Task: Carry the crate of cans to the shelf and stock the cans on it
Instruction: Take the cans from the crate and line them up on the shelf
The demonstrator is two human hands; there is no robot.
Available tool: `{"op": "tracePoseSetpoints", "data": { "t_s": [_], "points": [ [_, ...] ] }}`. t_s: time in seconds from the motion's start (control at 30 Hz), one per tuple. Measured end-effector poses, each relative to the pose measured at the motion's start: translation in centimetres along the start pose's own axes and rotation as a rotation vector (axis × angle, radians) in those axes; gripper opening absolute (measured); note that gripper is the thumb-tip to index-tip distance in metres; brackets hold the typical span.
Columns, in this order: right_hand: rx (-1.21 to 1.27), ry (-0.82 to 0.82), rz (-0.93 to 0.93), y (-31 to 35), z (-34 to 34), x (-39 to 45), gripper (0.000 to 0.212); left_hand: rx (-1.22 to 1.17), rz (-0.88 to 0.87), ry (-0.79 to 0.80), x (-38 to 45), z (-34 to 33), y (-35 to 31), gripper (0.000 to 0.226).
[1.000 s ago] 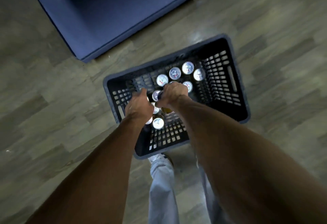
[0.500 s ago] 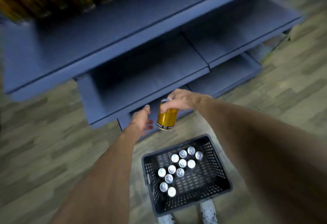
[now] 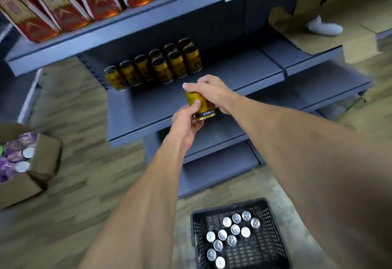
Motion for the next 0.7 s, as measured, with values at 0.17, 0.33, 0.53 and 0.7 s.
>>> {"op": "tracePoseSetpoints", "data": {
  "t_s": [0.17,0.33,0.53,0.7],
  "points": [
    [0.331,-0.035,-0.011,2.0,-0.7,-0.4,0.035,-0.111,0.066,0.084,-1.0,-0.2,-2.3,0.053],
    [0.285,-0.109,0.025,2.0,-1.7,1.1,0.025,-0.273,0.002,0.089,0.7,0.3,-2.7,0.047],
    [0.224,-0.152,0.060,-0.5,-3.3,5.5,0.046,0.018,0.083,-0.046,4.9,2.0,-1.9,0.063],
    [0.279,-0.104,-0.024,-1.3,-5.1,7.2,0.047,-0.023,0.181,0.104,7.8,4.8,-1.6,0.058]
  ]
}}
Point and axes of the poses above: each hand's wrist, its own x-axis towards the middle knuckle, its own z-axis out of the back of the hand, y = z × x, the point moved 2 cm from there along x, towards the middle knuckle
